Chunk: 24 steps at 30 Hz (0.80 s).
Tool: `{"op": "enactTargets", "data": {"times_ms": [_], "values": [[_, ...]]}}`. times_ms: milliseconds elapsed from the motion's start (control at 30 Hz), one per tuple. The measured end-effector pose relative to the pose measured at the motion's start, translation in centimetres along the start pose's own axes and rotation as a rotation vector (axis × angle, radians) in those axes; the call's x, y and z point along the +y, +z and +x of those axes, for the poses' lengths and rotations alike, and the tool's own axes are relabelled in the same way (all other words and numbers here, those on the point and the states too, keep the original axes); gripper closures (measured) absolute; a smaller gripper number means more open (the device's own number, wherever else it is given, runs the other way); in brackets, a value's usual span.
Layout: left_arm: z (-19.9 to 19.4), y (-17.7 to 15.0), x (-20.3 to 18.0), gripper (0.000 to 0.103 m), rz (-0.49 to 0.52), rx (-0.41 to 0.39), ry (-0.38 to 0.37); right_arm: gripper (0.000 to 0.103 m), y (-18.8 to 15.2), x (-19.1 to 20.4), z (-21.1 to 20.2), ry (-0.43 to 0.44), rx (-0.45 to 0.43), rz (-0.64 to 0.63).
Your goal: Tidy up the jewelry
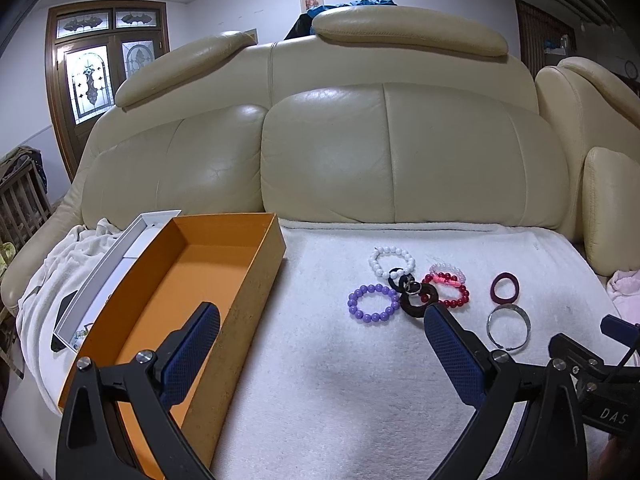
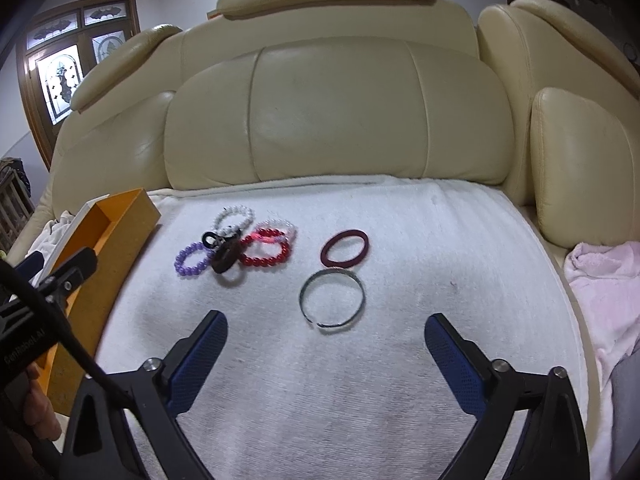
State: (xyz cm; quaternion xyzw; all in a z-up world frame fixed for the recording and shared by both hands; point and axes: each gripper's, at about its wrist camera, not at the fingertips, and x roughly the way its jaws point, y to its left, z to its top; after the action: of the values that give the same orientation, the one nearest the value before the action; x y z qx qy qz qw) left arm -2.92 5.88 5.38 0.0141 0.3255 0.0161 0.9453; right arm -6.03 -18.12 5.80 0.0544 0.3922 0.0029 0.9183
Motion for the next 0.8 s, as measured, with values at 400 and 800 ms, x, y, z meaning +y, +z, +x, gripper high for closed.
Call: {"op": "enactTargets", "data": {"times_ms": [400, 800], "values": [[0.5, 0.3, -0.5, 0.001, 0.000, 0.002, -0.006, 0.004, 0.3, -1.3, 0.7, -0.002, 0.042, 0.044], [5.4, -0.1, -0.2, 0.001, -0.011, 0.140, -0.016, 0.005, 0.1, -2.5, 4.6, 0.019, 0.149, 0.047]]}}
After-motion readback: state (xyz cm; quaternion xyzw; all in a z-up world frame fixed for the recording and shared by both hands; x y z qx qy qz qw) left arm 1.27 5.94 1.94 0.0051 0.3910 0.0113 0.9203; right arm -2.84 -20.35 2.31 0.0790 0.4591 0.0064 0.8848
